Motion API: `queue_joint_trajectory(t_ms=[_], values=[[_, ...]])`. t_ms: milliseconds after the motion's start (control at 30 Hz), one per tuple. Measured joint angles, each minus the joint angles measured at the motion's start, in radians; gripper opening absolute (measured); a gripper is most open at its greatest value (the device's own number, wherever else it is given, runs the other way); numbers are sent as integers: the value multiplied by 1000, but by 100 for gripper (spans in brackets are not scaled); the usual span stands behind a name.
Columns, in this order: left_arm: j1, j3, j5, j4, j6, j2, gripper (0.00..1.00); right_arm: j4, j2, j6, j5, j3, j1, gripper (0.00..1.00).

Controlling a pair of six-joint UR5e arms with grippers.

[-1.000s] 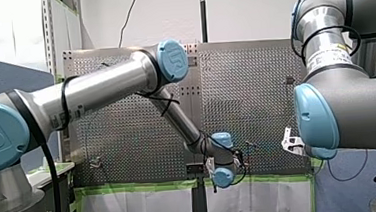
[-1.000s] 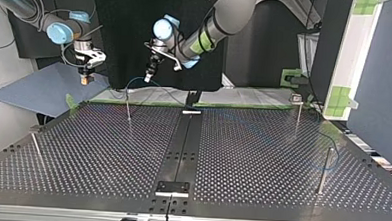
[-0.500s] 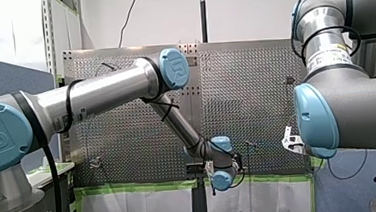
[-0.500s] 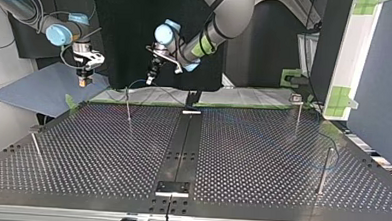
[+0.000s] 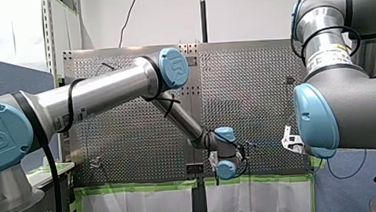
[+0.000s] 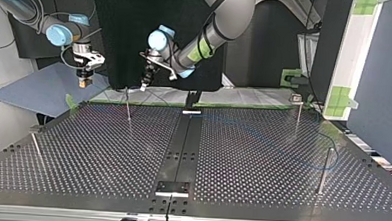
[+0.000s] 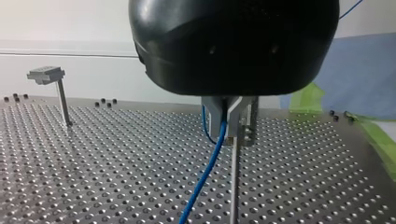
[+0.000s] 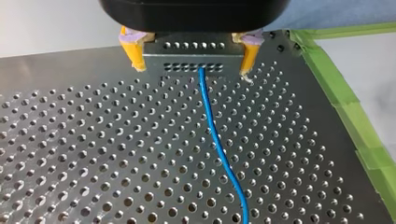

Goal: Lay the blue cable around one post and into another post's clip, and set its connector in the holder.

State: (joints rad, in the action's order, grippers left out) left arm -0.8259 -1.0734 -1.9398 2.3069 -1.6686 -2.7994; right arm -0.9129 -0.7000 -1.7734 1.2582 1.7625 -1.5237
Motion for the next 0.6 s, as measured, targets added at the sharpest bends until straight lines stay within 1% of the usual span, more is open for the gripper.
queue_joint_trajectory(t_ms=[167, 300, 600], values=[[-4, 13, -2, 6, 8, 4, 0, -2, 1, 0, 0, 0, 0, 5], [-12, 11, -2, 21, 15, 8, 0, -5, 2, 1, 0, 0, 2, 5], [-29, -45, 7, 26, 51, 51, 0, -14, 6, -3, 2, 0, 4, 5]])
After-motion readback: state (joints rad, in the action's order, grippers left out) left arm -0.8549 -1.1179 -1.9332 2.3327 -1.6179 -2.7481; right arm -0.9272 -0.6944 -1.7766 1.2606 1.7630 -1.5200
